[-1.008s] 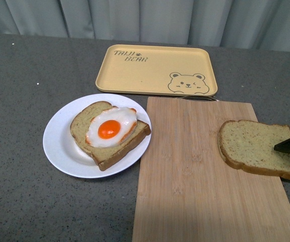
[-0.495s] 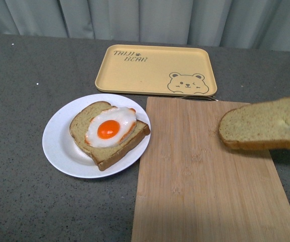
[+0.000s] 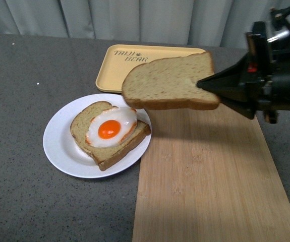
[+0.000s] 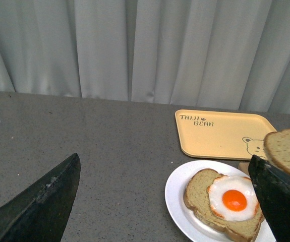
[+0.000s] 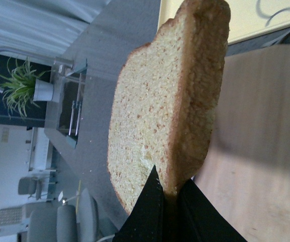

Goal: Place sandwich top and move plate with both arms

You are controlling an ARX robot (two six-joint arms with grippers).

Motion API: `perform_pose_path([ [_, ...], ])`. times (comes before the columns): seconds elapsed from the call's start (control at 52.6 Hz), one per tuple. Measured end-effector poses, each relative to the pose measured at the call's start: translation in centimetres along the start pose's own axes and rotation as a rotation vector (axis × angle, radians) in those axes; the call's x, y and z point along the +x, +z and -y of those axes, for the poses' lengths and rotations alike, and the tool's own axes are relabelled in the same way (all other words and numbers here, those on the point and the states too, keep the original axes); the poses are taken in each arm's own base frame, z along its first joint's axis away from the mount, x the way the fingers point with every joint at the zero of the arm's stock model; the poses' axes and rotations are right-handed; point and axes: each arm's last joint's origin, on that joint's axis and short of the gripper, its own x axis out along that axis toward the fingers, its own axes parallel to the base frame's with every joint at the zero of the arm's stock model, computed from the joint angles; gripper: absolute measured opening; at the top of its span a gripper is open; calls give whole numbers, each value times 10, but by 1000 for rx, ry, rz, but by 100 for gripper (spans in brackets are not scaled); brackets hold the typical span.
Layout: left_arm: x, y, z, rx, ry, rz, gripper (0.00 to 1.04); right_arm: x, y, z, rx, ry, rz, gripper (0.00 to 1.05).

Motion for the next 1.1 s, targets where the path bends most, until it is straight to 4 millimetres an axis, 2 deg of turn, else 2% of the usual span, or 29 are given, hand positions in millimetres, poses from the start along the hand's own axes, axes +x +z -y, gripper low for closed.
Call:
perform_pose_path([
  [0.152,0,0,0,0,0,0,98,43,-4,-7,28,11,-68,2],
  [0.342,0,0,0,0,0,0,98,80,-12,-11,40,9,-143,2],
  [0.628,0,0,0,0,0,0,98,107,-28,-9,57,-39,-222,2],
  [0.704,0,0,0,0,0,0,98,106,-29,-7,52,-53,-229,6],
  [0.742,0,0,0,0,0,0,98,102,-30,-3,54,-71,-238,15],
  [0.875,0,0,0,0,0,0,98,84,-31,5,38,-108,-234,34],
  [1.027,0,0,0,0,0,0,98,18,-5,-7,-139,-235,9,72],
  [1.065,0,0,0,0,0,0,98,11,-2,-8,-176,-262,52,78],
  [1.103,0,0,0,0,0,0,98,10,-1,-6,-261,-309,140,75],
])
